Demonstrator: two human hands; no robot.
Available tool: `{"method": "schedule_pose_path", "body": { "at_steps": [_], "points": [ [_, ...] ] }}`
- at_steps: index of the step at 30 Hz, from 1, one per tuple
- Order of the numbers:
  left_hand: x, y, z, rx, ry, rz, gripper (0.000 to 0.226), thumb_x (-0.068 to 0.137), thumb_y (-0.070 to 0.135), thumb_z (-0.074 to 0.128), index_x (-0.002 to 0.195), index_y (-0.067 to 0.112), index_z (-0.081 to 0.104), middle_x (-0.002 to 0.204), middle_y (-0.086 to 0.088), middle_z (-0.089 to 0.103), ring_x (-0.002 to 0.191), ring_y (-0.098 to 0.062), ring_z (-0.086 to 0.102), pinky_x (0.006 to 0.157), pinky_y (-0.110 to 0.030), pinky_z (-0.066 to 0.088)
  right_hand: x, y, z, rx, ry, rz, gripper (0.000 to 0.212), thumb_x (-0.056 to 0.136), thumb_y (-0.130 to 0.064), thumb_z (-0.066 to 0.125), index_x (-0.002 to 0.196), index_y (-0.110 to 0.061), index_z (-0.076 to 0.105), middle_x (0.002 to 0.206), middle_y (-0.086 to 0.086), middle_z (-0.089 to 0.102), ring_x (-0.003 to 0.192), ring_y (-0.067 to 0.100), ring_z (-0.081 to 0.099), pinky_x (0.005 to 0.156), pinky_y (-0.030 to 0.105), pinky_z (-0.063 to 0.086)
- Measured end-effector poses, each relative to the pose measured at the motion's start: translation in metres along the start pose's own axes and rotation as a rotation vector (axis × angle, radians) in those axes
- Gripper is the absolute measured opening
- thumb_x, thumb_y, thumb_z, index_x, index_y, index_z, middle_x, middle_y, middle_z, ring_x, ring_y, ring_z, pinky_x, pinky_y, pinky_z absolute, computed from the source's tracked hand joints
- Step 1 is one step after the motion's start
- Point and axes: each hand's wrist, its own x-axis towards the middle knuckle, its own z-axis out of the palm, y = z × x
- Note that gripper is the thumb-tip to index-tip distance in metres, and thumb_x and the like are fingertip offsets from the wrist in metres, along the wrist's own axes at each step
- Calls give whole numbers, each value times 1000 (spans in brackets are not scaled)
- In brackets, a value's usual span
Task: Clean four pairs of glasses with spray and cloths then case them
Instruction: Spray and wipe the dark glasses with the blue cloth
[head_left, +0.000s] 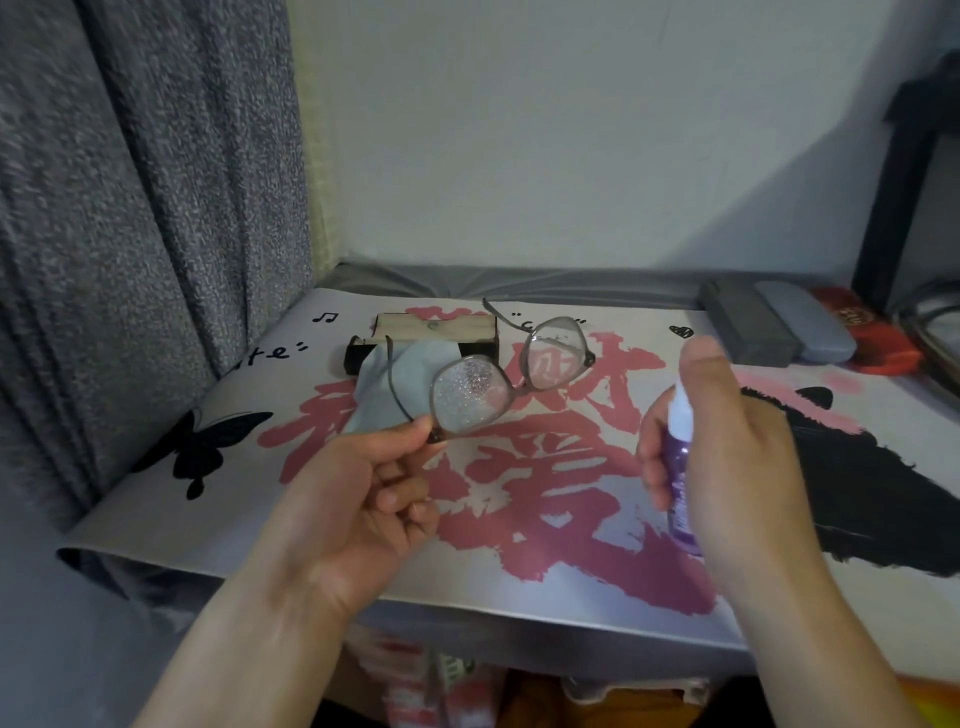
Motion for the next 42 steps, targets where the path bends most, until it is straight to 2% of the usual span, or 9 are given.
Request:
{"method": "schedule_pose_path", "body": {
  "at_steps": [12,16,18,20,23,28,33,38,42],
  "points": [
    [1,-1,0,28,0,12,18,73,10,68,90,14,62,62,6,58,39,-4,25,45,-18,30,0,4,-16,-24,37,12,62,102,-42,35,57,-4,54,56,25,52,44,19,45,56,39,45],
    [0,-2,-2,31,3,21,20,73,11,68,92,13,63,63,5,59,39,-4,25,45,-19,31,9,5,-24,74,91,77,72,102,-57,29,57,-9,56,58,23,54,51,24,48,59,38,44],
    [-1,-1,-4,34,0,60,12,73,11,69,84,13,65,68,4,58,40,-4,27,46,-19,32,31,9,-32,132,111,130,63,102,-60,33,69,-14,60,64,15,57,61,26,55,67,38,47],
    [-2,1,-7,63,1,140,3,73,12,69,75,14,68,67,3,56,43,-5,35,54,-22,35,59,15,-39,180,132,158,25,102,-40,51,104,-20,66,85,4,65,87,27,66,80,42,54],
    [1,2,-10,166,27,278,15,68,17,70,82,12,70,68,3,62,61,-10,54,68,-26,37,110,24,-45,9,67,71,27,98,-13,61,124,-21,58,110,4,63,102,22,63,90,38,52],
    [6,-3,-22,459,186,517,15,83,9,76,87,23,80,80,5,77,83,-16,68,81,-29,46,189,37,-35,-248,177,-103,11,90,-18,68,97,-20,59,94,5,64,88,28,63,83,41,50],
    [8,-13,-24,578,128,597,15,86,2,73,89,17,75,71,14,75,64,11,65,59,-1,43,223,63,-20,-507,252,-122,18,95,-24,66,104,-10,58,93,10,67,84,30,64,73,35,48],
    [15,-15,-32,541,130,615,16,86,3,73,90,18,75,74,14,76,64,10,65,59,-1,44,234,77,-19,-526,337,-128,25,94,-28,67,108,-10,58,98,13,69,85,33,67,74,43,58],
    [18,-15,-35,521,113,623,16,86,3,74,90,18,76,76,11,77,66,9,66,60,-3,45,233,75,-23,-614,353,-86,35,93,-33,69,115,-7,60,108,16,68,98,36,64,78,40,51]
  ]
}}
